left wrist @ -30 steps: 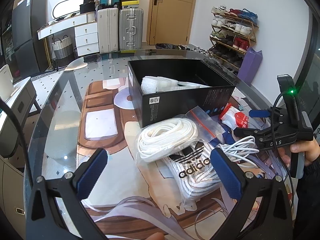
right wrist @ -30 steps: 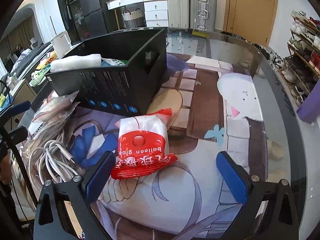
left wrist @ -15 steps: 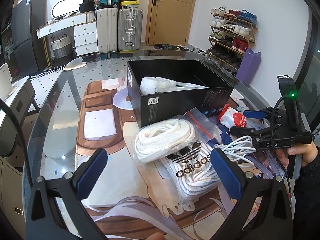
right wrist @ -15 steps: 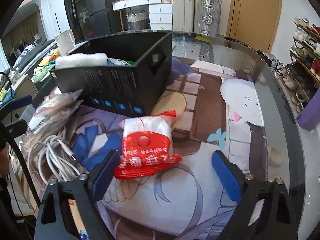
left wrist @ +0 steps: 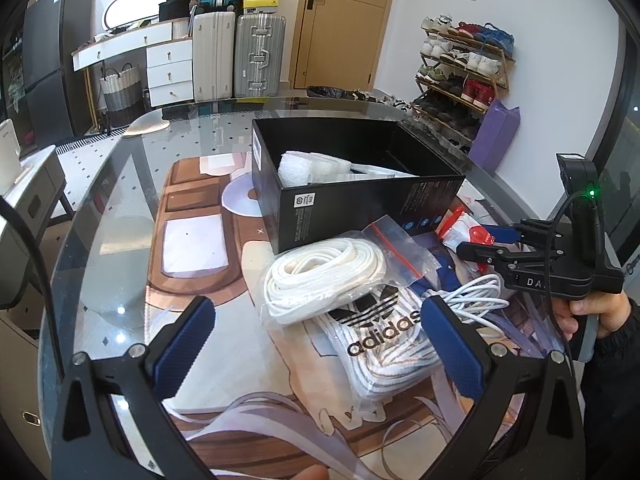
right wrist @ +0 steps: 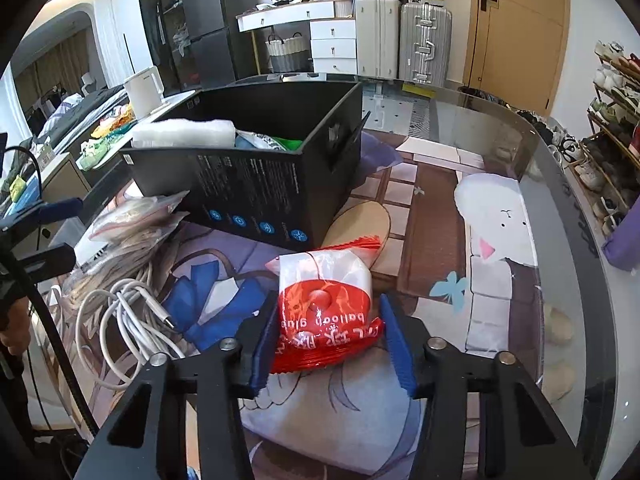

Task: Organize soft objects
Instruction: 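Close the left tool on the clear bag of white rope while the right tool holds the red bag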

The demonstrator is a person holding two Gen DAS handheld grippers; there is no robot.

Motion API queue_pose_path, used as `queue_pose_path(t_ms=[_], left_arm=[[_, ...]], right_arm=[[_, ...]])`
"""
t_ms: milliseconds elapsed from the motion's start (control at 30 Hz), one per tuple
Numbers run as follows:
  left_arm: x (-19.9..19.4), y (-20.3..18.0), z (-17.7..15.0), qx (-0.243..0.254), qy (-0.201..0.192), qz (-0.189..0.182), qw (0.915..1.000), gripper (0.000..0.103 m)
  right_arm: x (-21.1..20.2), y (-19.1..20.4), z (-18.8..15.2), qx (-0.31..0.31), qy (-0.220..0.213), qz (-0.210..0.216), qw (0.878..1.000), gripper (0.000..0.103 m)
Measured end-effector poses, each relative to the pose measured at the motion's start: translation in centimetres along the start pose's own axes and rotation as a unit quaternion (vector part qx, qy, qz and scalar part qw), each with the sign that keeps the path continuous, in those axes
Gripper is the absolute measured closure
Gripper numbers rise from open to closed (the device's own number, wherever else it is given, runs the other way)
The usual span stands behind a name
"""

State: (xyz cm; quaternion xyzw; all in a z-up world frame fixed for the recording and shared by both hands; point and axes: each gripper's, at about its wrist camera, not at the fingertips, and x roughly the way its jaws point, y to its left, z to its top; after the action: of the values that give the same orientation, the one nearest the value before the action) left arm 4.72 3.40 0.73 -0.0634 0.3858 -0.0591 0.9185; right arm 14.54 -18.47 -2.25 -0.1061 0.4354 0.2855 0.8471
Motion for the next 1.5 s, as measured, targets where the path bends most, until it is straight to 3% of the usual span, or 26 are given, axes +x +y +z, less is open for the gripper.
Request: queue_pose_path(t_ms=[300, 733, 1133, 1333, 1433, 1500], left_arm=[[0.0, 0.2, 0.0, -0.021, -0.001, -0.022, 0.9995, 0.000], [2.0, -0.5, 0.2, -0.036, 0.022, -0.020, 0.9989, 0.000], [5.3, 1.1, 1.3, -0.109, 0.061, -0.034, 0.9916, 0.000], [5.5, 1.4, 1.5, -0.116, 0.061, -0.038, 0.9906, 0.000], [5.5, 1.4, 1.5, -0.116, 0.059, -0.037, 0.9908, 0.003], [5.5, 1.2, 1.4, -0.104, 0.058, -0.029, 0.9925, 0.012]], right_arm=[[-1.4, -0.2, 0.1, -0.003, -0.017, 0.006, 1.000, 0.058], [-2.2, -0.2, 0.1, 0.000, -0.024, 0.014, 1.000, 0.058], [-1.9, 0.3, -0.1, -0.005, -0.021, 0.020, 1.000, 0.058], [-1.6, 0.4, -0.2, -0.006, -0.016, 0.021, 1.000, 0.058], [-1.5, 0.4, -0.2, -0.006, -0.015, 0.021, 1.000, 0.058], [-1.5, 0.4, -0.2, -0.006, -0.016, 0.020, 1.000, 0.058]])
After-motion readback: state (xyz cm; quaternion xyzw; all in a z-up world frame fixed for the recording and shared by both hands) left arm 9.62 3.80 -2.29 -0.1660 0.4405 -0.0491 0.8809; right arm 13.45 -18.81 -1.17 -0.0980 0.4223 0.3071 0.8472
